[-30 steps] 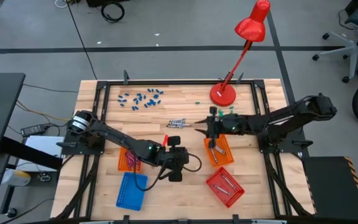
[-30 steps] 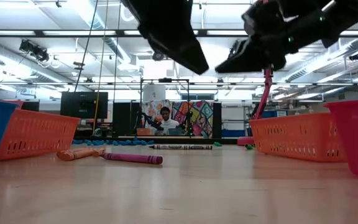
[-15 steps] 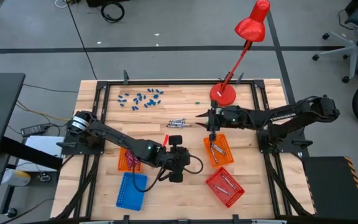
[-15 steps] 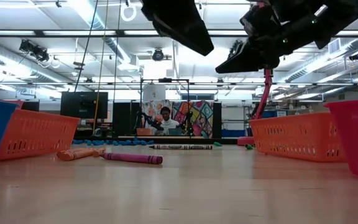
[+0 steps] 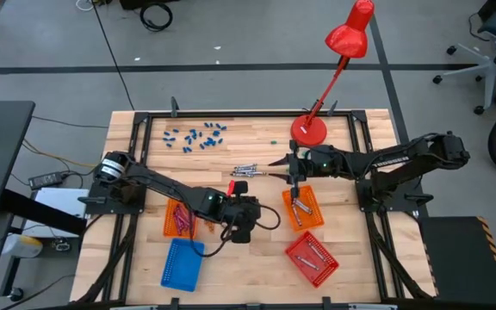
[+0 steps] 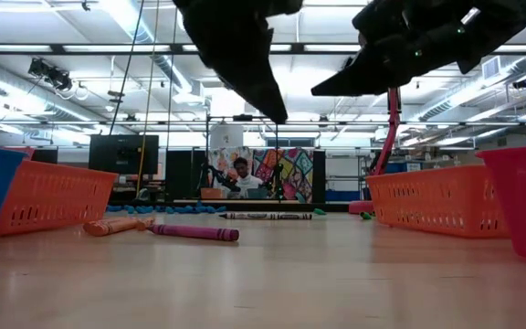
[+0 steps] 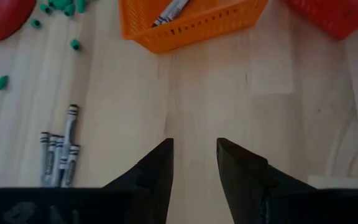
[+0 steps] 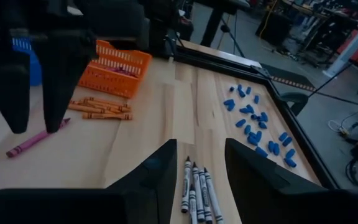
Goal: Sort crayons
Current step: Put the red crayon into the left orange bin
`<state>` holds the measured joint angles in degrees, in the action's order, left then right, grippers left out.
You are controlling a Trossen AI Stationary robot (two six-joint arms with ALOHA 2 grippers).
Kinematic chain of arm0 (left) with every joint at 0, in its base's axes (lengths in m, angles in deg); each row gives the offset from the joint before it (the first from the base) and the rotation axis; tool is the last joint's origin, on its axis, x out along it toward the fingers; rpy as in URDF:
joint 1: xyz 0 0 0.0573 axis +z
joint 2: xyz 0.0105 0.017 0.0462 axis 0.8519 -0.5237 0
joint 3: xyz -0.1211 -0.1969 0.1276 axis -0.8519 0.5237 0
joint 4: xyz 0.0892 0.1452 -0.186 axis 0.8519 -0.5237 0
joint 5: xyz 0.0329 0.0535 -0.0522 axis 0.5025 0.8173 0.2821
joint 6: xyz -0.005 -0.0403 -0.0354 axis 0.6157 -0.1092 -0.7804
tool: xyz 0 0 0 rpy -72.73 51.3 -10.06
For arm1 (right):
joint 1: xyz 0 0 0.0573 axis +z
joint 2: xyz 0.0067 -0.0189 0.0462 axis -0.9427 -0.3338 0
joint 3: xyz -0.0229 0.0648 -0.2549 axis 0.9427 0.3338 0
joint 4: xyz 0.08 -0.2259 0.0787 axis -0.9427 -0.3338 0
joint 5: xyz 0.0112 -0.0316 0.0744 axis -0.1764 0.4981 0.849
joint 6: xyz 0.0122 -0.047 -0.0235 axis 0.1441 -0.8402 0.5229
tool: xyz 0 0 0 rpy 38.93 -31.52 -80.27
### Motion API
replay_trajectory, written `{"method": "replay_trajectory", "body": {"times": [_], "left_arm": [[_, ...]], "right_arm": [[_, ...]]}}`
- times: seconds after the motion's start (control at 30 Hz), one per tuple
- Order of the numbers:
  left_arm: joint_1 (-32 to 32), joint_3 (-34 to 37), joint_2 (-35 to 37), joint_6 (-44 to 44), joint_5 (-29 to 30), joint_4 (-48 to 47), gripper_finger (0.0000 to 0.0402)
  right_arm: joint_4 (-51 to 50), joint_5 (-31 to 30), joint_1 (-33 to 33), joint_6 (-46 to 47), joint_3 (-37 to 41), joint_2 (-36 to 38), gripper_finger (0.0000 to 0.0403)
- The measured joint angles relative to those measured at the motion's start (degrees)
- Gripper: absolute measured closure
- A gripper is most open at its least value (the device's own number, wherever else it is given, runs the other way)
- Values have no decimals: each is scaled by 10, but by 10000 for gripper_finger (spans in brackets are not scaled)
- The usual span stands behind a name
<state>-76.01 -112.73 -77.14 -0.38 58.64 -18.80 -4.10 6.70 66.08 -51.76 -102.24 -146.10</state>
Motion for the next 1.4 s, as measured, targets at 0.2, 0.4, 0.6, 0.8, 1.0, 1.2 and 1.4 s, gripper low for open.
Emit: {"method": "replay_trajectory", "body": {"times": [0.2, 0.4, 0.6, 0.8, 1.0, 1.2, 1.4], "left_arm": [[1, 38, 0, 0, -32, 62, 267], [2, 41, -46, -13, -149, 62, 267], [0, 42, -80, -20, -183, 46, 267], [0, 42, -82, -28, -190, 48, 267], [-9, 41, -82, -25, -214, 18, 267], [-10, 41, -82, -24, -212, -35, 267], [-12, 41, -82, 11, -200, -59, 270]], "right_arm": [[12, 0, -1, -2, 11, 0, 264], [15, -1, -11, -2, 13, 0, 264], [12, 0, -17, 0, 13, 0, 264], [10, 1, -17, 0, 13, 0, 264], [9, 2, -17, 0, 13, 0, 264], [9, 2, -17, 0, 13, 0, 264], [9, 2, -17, 0, 13, 0, 264]]}}
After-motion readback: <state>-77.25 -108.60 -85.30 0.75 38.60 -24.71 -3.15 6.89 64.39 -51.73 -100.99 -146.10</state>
